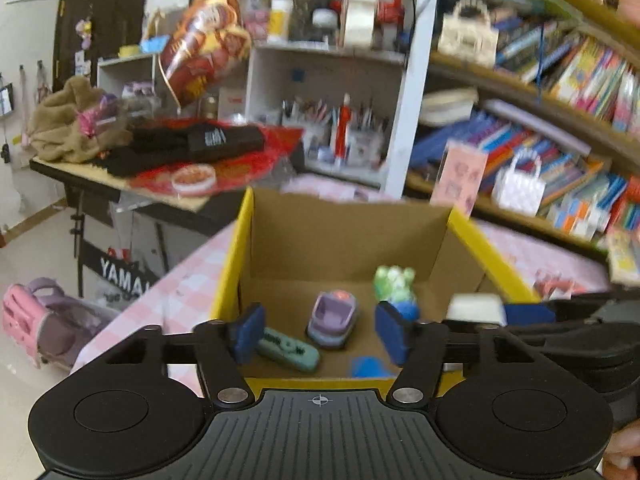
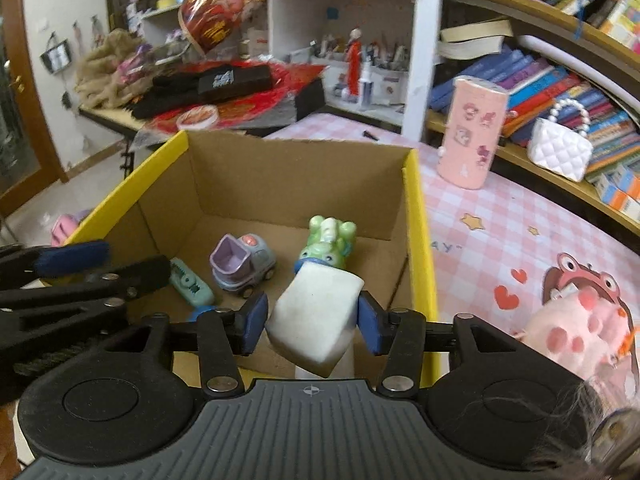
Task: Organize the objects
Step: 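Lower the cube and cloth into the box and open both grippers, then withdraw both grippers from the box toward the plush toys, then grasp the pink plush pig with the left gripper while the right grasps the pink plush chick, then carry both pink plush toys in the grippers over the yellow box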
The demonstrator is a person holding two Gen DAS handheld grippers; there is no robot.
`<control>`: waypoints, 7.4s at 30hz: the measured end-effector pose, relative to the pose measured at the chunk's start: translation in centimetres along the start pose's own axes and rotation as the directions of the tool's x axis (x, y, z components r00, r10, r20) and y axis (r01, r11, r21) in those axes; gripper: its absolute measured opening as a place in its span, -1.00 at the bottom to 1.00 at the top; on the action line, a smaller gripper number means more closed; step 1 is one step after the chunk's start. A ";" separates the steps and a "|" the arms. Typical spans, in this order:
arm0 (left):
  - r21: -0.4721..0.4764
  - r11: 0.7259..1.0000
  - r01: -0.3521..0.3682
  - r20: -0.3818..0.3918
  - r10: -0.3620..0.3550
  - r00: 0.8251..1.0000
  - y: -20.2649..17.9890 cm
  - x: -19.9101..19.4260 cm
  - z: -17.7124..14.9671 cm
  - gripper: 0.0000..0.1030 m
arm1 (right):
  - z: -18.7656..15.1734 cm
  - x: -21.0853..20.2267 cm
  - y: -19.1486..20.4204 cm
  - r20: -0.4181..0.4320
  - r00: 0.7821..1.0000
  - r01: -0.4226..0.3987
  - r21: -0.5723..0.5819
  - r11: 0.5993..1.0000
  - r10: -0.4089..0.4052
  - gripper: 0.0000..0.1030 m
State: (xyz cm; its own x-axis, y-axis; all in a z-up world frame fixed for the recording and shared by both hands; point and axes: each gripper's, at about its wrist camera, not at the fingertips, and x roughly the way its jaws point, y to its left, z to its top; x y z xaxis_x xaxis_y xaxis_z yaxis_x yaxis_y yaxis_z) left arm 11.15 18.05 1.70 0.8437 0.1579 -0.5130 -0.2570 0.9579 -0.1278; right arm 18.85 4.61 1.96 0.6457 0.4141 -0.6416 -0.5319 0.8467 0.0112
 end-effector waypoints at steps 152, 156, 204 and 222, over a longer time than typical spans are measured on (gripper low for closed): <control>-0.112 0.971 0.211 -0.225 -0.231 0.946 -21.9 4.5 -2.9 0.16 | -5.5 5.4 -32.6 -0.117 0.983 0.161 0.182 0.970 -0.141 0.54; -0.116 0.969 0.220 -0.220 -0.241 0.945 -21.4 3.8 -3.2 0.16 | -5.3 5.1 -32.9 -0.096 0.986 0.155 0.178 0.972 -0.139 0.11; -0.084 0.974 0.212 -0.208 -0.225 0.952 -3.5 -9.7 -10.5 0.16 | -14.7 -13.1 -1.9 -0.071 0.991 0.125 0.207 0.970 -0.112 0.12; -0.094 0.980 0.177 -0.171 -0.191 0.967 3.7 -11.6 -10.5 0.16 | -13.9 -11.4 6.0 -0.071 0.996 0.056 0.161 0.985 -0.045 0.12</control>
State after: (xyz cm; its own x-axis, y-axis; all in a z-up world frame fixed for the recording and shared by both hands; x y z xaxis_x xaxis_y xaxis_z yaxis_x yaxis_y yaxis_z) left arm -4.52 17.24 -1.76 0.7839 -0.0710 -0.6168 -0.1471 0.9439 -0.2956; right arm 0.71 0.35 -1.28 0.6284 0.3505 -0.6945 -0.3995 0.9114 0.0986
